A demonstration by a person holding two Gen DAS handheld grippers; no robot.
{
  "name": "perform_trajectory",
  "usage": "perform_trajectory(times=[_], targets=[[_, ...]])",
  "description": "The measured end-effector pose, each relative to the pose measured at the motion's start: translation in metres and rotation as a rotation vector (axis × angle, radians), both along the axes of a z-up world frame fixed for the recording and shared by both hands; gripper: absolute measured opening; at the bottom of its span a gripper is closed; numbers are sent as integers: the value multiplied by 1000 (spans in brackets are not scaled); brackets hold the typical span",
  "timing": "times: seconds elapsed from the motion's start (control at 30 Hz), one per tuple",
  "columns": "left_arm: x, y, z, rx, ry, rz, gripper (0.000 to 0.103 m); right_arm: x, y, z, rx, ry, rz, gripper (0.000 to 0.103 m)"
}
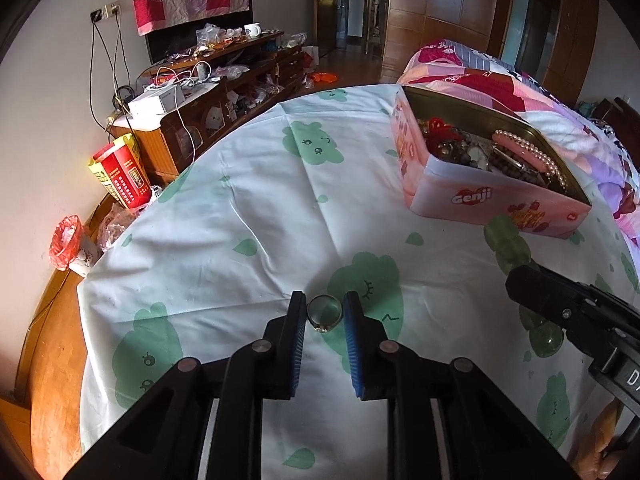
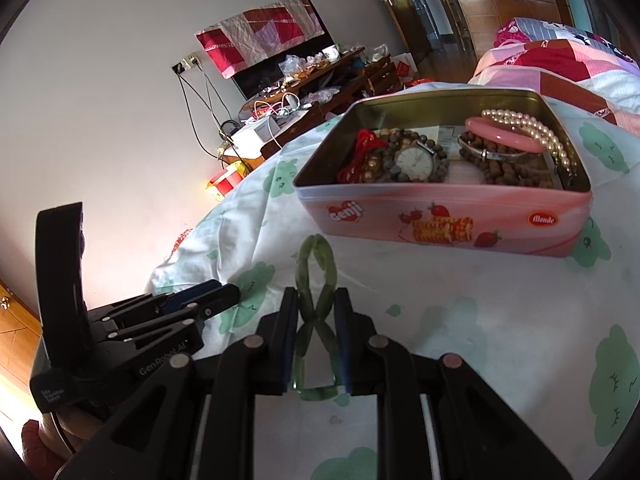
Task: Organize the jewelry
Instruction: 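Grasp the green jade bangle with the right gripper while the left grasps the silver ring, then carry the green bangle in the right gripper over the tin while the left carries the ring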
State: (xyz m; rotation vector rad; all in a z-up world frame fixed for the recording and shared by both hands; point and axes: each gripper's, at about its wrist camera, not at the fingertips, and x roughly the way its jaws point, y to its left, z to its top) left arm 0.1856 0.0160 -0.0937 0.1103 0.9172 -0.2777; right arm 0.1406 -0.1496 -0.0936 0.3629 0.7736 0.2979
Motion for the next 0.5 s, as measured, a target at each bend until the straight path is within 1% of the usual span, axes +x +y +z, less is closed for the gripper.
perform_trajectory(times=[0.07, 0.13, 0.2, 0.3, 0.33, 0.4, 0.5], targets=[[-3, 1, 3, 3, -17, 11, 19, -2, -1, 2, -1, -15, -6, 21], [-7, 2, 8, 11, -52, 31, 19, -5, -2, 5, -1, -33, -12, 21], [-12, 4, 14, 0, -86, 62, 19, -6, -3, 6, -1, -42, -14, 21], [-16, 7, 14, -50, -87, 109, 19, -8, -3, 8, -3, -57, -24, 21], [-17, 6, 14, -54, -86, 115, 19, -8, -4, 8, -3, -62, -26, 21], [-19, 2, 16, -36, -103, 122, 19, -11, -4, 10, -1, -76, -33, 21], [-24, -2, 18, -62, -109, 121, 19, -12, -7, 13, 1, -94, -44, 21]])
